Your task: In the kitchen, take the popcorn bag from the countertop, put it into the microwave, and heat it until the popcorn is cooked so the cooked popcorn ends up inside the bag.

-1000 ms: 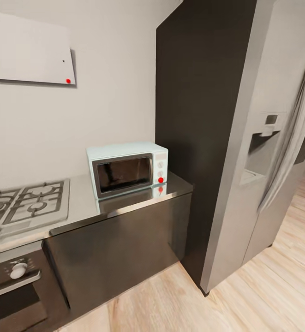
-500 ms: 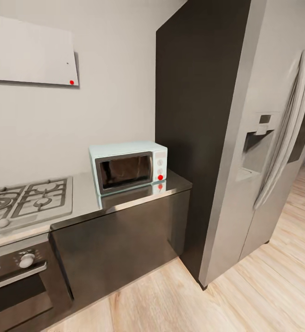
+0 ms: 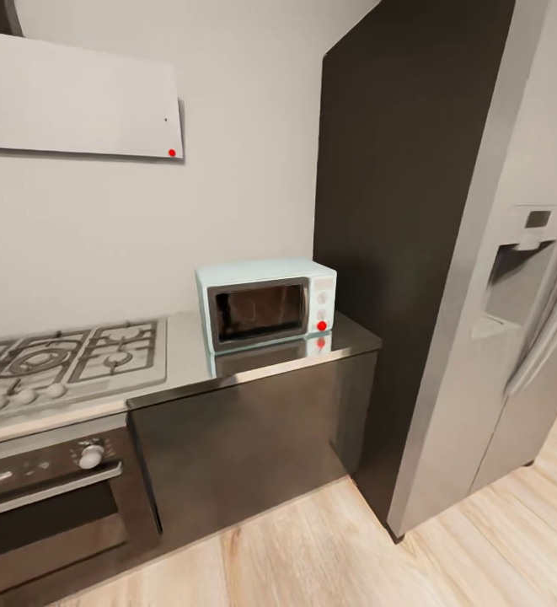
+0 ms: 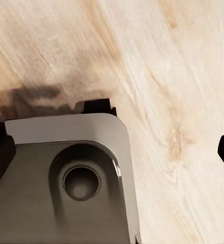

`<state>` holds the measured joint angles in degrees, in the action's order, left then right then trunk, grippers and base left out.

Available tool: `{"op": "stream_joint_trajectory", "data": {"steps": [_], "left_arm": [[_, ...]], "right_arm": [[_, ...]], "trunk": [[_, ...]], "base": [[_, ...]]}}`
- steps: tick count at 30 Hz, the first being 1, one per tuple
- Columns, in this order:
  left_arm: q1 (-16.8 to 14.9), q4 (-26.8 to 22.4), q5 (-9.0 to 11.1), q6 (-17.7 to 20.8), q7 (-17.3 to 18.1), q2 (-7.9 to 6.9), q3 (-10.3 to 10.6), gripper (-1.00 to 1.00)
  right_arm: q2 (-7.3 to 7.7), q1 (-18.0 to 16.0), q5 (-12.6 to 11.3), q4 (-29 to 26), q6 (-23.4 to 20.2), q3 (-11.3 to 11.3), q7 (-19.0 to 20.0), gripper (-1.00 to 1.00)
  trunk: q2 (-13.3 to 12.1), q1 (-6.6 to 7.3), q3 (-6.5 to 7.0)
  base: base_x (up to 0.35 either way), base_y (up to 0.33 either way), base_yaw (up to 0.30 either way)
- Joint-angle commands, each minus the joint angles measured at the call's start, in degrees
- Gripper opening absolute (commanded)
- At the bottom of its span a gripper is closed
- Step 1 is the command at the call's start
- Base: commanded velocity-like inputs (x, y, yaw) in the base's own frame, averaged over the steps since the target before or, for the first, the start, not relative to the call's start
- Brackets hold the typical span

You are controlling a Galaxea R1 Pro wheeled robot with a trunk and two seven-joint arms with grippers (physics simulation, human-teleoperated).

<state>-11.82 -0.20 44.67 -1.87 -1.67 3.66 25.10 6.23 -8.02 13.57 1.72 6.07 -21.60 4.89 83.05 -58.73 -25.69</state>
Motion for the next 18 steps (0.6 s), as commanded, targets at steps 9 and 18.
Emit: {"op": "stream_joint_trajectory", "data": {"steps": [9, 18], "left_arm": [[-0.04, 0.03, 0.07, -0.10, -0.17, 0.10, 0.56, 1.00], [-0.04, 0.03, -0.03, -0.06, -0.17, 0.12, 0.57, 1.00]], "right_arm": [[-0.30, -0.07, 8.48, 0.12, 0.63, -0.69, 0.21, 1.00], [-0.34, -0.08, 8.31, 0.12, 0.51, -0.72, 0.12, 1.00]], "trunk": [[0.03, 0.00, -0.06], [0.03, 0.00, -0.06]], "base": [[0.000, 0.000, 0.258], [0.000, -0.168, 0.020]]}}
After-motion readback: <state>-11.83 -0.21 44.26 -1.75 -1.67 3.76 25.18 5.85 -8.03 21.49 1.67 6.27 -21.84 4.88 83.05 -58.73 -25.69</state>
